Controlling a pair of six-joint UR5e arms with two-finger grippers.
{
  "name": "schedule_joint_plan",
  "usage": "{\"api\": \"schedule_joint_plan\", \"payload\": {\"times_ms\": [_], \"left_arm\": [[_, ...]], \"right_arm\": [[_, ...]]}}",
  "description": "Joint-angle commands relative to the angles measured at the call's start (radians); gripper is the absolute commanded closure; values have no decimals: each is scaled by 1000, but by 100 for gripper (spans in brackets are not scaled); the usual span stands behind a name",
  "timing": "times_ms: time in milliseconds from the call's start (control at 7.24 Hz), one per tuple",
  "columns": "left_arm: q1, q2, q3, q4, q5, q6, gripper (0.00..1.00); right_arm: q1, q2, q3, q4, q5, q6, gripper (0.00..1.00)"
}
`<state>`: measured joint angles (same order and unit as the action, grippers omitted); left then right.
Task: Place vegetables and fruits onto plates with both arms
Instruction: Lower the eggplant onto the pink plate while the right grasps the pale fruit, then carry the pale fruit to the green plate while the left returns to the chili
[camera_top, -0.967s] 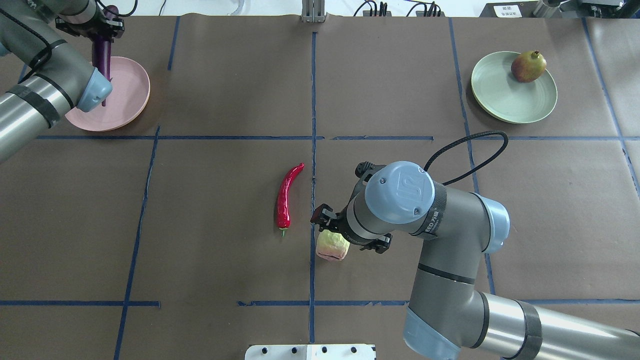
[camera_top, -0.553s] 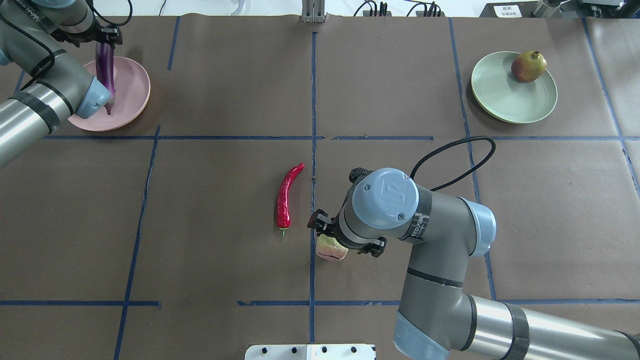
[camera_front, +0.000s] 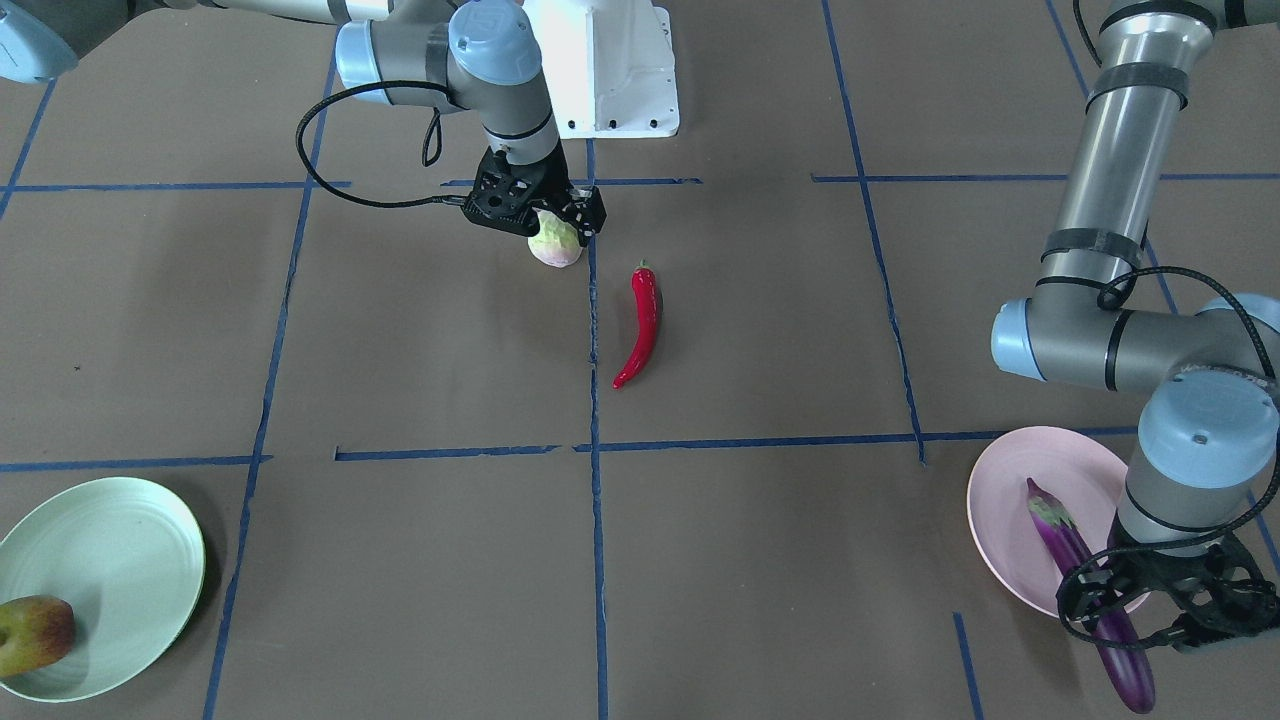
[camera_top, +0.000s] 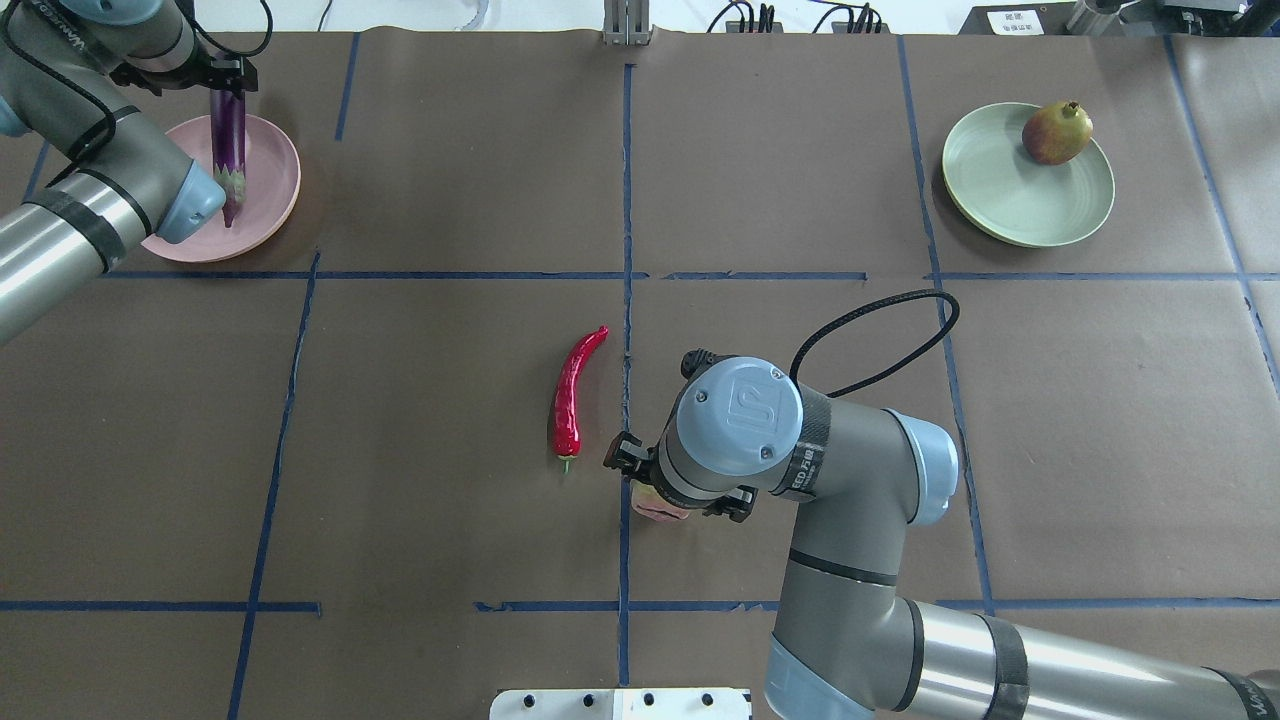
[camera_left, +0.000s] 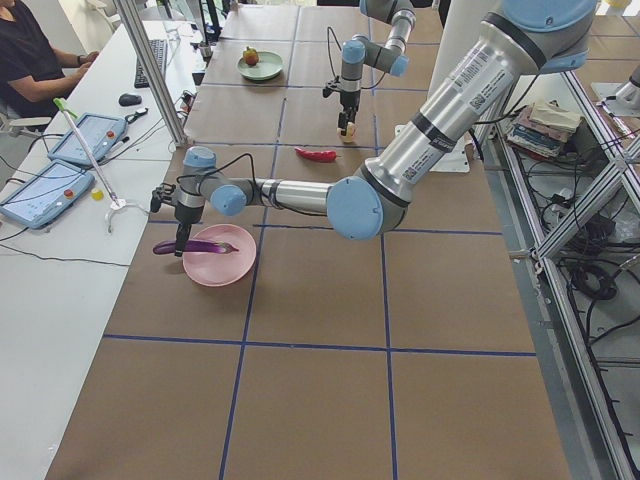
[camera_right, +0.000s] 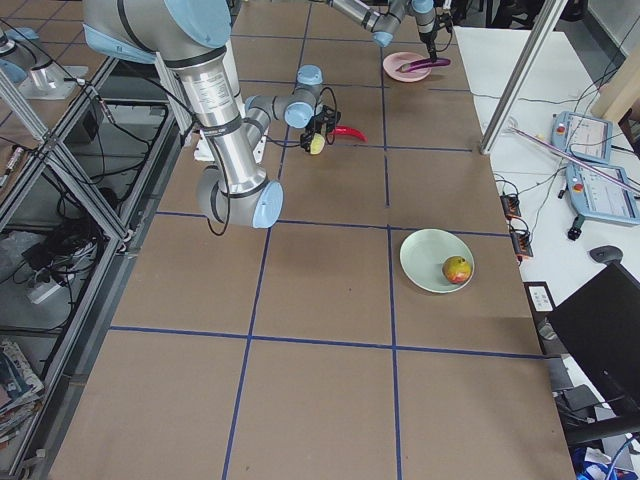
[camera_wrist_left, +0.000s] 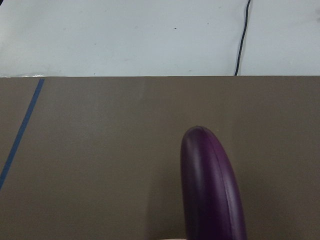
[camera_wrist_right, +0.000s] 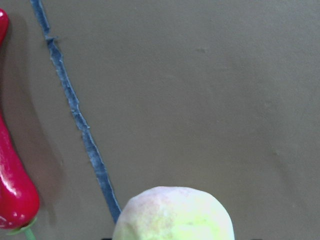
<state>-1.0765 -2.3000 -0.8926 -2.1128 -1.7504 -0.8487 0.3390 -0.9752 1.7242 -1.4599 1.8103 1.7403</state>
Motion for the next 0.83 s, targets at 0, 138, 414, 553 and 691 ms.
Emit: {"api": "schedule_joint_plan", "payload": {"times_ms": [0, 138, 414, 553, 691], "left_arm": [[33, -7, -108, -1, -83, -108, 0], [39, 10, -167, -3, -191, -112, 0], [197, 46, -333, 13, -227, -217, 0], [301, 44, -371, 11, -225, -283, 0], [355, 45, -415, 13, -224, -306, 0]], "right_arm": [[14, 3, 9, 3, -3, 1, 100], [70, -11, 64, -11, 6, -7, 100], [275, -62, 92, -14, 67, -109, 100], [440, -118, 77, -14, 120, -280, 100], [553, -147, 10, -11, 127, -471, 100]]}}
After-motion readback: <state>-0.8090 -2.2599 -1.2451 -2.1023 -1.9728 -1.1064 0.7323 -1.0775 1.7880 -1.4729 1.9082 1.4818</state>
